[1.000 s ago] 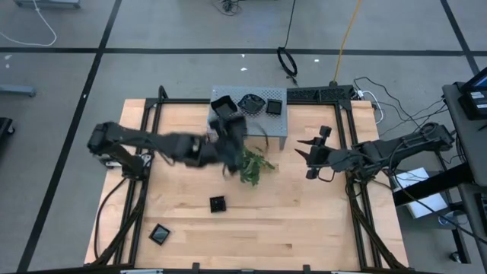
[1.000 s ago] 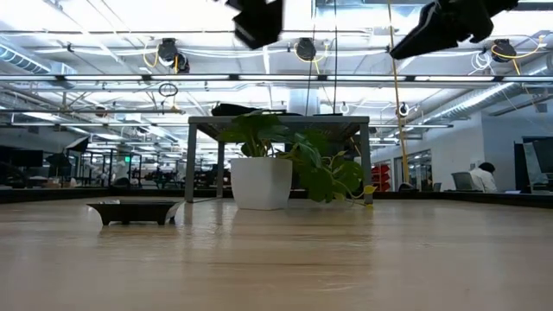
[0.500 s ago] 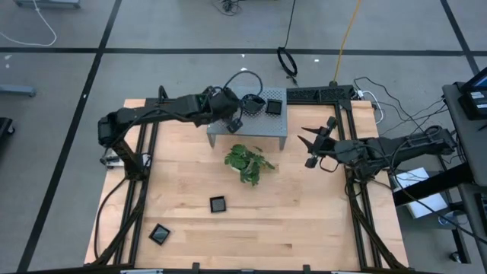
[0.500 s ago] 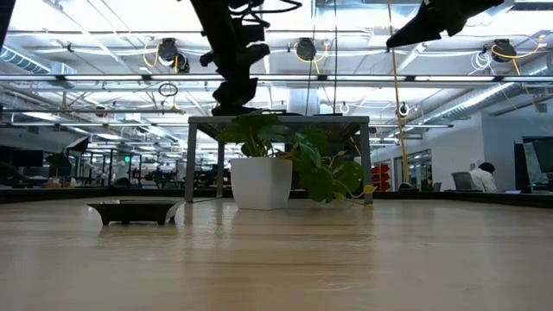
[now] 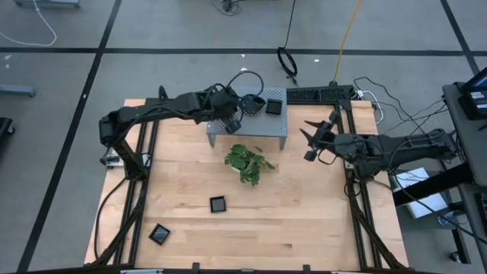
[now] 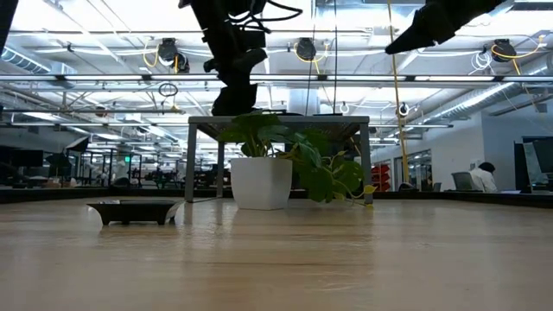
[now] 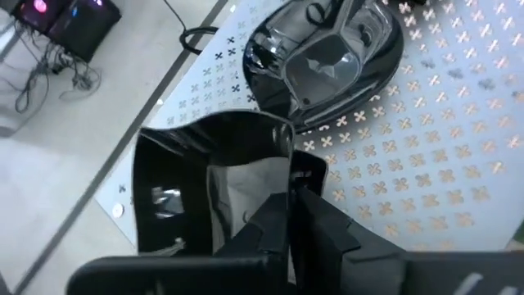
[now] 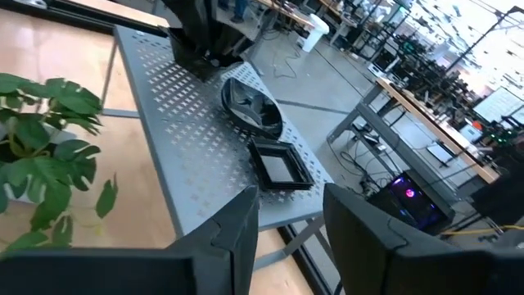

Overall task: Pick & Place Mini shaped plates
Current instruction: Stack the distorted square plate on top of the stacked distorted square plates on the shelf, then stack the square plate on top of the stacked square plates on the shelf

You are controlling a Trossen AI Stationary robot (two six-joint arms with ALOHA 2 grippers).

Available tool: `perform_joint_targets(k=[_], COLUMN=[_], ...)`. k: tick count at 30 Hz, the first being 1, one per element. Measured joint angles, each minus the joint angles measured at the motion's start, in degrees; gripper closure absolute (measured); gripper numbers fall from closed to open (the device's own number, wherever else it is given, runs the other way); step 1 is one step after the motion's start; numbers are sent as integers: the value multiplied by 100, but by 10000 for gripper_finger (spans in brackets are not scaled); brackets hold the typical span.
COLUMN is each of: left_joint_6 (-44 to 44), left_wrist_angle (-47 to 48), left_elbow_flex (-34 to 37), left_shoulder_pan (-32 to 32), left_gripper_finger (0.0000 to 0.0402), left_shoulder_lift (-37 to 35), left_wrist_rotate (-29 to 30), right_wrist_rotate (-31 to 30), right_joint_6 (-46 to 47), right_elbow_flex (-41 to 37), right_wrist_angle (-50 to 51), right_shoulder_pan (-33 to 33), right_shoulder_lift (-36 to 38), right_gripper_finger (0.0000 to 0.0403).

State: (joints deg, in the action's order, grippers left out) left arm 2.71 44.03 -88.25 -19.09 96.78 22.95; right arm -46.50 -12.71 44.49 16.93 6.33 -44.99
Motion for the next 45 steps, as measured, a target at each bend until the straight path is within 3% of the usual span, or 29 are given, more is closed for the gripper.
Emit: perform_joint_targets(k=[8, 16, 22, 27, 31, 35, 45], left_joint_6=[-156, -69, 557, 1429, 1606, 1941, 2508], left_wrist_angle=[-52, -82, -84, 53, 710, 1249, 1248], left_elbow_flex=[1, -29, -387, -431, -422, -422, -422], left_shoulder_pan=[13, 73, 455, 1157, 2020, 2881, 4377], left_gripper_finger=[338, 249, 219, 218, 218, 218, 217], left_shoulder_lift=[95, -99, -502, -685, -566, -346, 688], left_wrist_rotate=[4, 14, -740, -2028, -2448, -2430, -1632], right_wrist_rotate=[4, 4, 7, 7, 8, 20, 28], right_joint_6=[0, -2, -6, -4, -10, -15, 92], right_elbow_flex=[0, 0, 0, 0, 0, 0, 0], right_wrist_angle=[2, 2, 11, 20, 24, 28, 24], right_shoulder_pan=[-79, -77, -77, -77, -77, -74, -59], right_shoulder_lift=[0, 0, 0, 0, 0, 0, 0], right_gripper_finger=[277, 277, 277, 277, 277, 277, 277])
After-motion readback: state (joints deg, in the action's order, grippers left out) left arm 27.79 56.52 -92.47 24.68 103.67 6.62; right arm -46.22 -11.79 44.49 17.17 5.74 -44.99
